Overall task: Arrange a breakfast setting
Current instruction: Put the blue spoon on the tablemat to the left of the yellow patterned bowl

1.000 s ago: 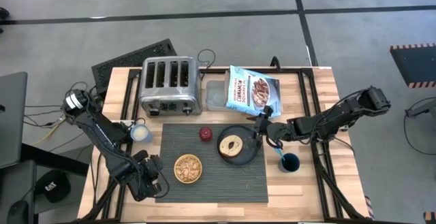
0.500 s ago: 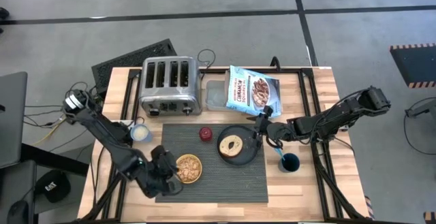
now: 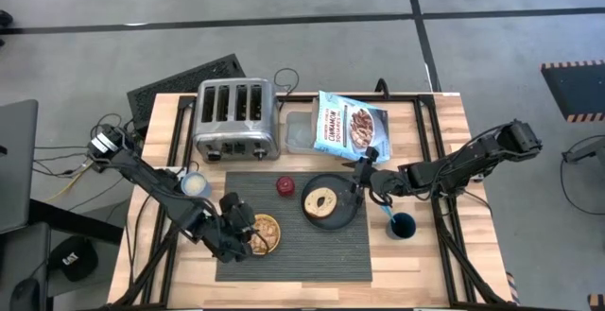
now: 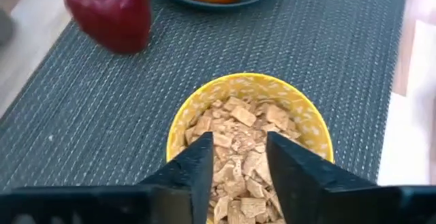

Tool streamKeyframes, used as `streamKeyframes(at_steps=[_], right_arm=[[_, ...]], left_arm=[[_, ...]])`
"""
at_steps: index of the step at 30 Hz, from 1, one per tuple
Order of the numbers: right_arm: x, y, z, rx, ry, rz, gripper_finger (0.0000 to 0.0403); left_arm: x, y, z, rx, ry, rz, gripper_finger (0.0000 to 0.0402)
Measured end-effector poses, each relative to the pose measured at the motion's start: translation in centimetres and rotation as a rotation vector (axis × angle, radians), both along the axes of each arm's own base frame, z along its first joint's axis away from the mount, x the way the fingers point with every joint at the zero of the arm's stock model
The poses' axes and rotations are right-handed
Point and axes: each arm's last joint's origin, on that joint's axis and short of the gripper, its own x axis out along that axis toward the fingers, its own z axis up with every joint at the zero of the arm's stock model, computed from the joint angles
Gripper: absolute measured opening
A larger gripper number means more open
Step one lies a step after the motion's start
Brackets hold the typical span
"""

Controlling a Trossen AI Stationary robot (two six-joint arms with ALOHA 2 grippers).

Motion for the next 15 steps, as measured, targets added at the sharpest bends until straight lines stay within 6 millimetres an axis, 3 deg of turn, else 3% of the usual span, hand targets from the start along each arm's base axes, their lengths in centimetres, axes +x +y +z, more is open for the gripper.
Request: streamKeyframes(at_steps=[3, 7, 15], right_arm=[[0.0, 0.2, 0.2, -0.008, 0.006, 0.011, 0.0228], [0.3, 0.6, 1.8, -0.017, 0.014, 0.031, 0.0228], [0.5, 0.9, 5.7, -0.033, 0.084, 0.032, 0.0228]], left_arm=[[0.2, -0.5, 0.3, 0.100, -0.083, -0.061, 0.0147], [1.0, -0.6, 0.2, 0.233, -0.206, -0.145, 0.0157], [3.1, 1.9, -1.8, 0.276, -0.390, -0.230, 0.0158]])
